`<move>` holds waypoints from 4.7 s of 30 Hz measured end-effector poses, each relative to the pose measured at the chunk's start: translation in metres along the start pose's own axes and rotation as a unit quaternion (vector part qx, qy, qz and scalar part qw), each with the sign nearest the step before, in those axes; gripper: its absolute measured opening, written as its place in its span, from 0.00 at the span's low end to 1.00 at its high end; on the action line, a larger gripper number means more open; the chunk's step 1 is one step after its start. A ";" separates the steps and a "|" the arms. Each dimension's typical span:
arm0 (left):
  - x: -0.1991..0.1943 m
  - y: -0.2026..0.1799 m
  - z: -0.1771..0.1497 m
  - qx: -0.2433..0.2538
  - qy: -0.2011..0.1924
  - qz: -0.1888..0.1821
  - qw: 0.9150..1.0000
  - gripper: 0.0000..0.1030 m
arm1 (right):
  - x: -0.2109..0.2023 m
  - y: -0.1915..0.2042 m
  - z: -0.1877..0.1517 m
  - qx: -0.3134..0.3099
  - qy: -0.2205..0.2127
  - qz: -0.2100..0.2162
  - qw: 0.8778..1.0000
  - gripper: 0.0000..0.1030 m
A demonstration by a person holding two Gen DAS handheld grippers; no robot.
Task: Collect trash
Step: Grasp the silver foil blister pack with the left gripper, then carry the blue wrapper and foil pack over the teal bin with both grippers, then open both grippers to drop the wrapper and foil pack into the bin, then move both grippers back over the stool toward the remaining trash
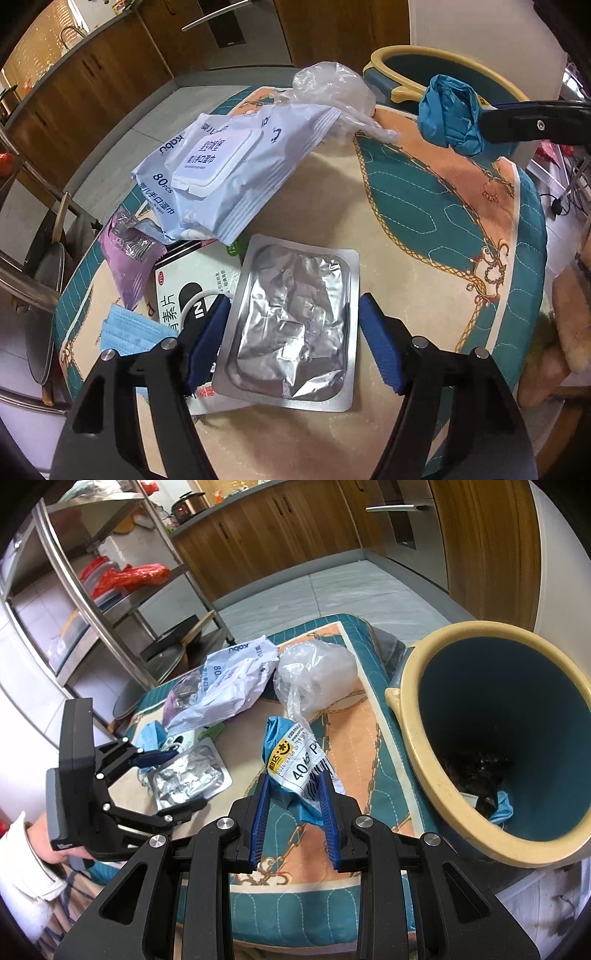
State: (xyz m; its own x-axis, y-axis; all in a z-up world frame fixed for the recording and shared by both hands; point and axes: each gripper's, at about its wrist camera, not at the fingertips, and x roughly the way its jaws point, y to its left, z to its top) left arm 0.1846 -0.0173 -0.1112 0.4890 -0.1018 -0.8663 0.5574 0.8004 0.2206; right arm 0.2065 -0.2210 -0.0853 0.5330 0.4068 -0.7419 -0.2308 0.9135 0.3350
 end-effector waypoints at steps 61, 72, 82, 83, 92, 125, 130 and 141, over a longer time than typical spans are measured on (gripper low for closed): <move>-0.028 -0.143 0.173 -0.055 -0.147 -0.128 0.979 0.67 | -0.107 -0.156 0.005 0.131 -0.076 -0.103 0.983 0.28; 0.009 -0.155 0.185 -0.030 -0.113 -0.127 0.985 0.68 | -0.091 -0.161 0.008 0.143 -0.068 -0.103 0.982 0.29; 0.009 -0.148 0.174 -0.024 -0.109 -0.126 0.986 0.69 | -0.084 -0.161 0.013 0.151 -0.070 -0.090 0.982 0.44; 0.008 -0.147 0.173 -0.023 -0.110 -0.126 0.986 0.70 | -0.084 -0.161 0.013 0.151 -0.071 -0.089 0.982 0.44; -0.014 -0.137 0.155 -0.022 -0.129 -0.109 0.985 0.80 | -0.086 -0.157 0.013 0.154 -0.079 -0.081 0.982 0.56; -0.105 -0.018 0.037 -0.125 -0.163 -0.021 0.978 0.93 | -0.087 -0.100 0.012 0.085 -0.066 -0.062 0.992 0.72; -0.107 0.013 0.015 -0.170 -0.161 -0.004 0.972 0.93 | -0.080 -0.085 0.013 0.068 -0.056 -0.055 0.995 0.72; -0.094 0.059 -0.025 -0.254 -0.150 0.034 0.955 0.94 | -0.061 -0.044 0.024 0.035 -0.036 -0.020 0.999 0.72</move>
State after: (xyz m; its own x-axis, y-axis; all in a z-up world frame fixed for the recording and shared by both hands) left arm 0.1548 0.0539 -0.0281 0.7253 -0.1424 -0.6736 0.1575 0.9867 -0.0390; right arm 0.2037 -0.2861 -0.0403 0.5982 0.3661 -0.7128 -0.1517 0.9252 0.3479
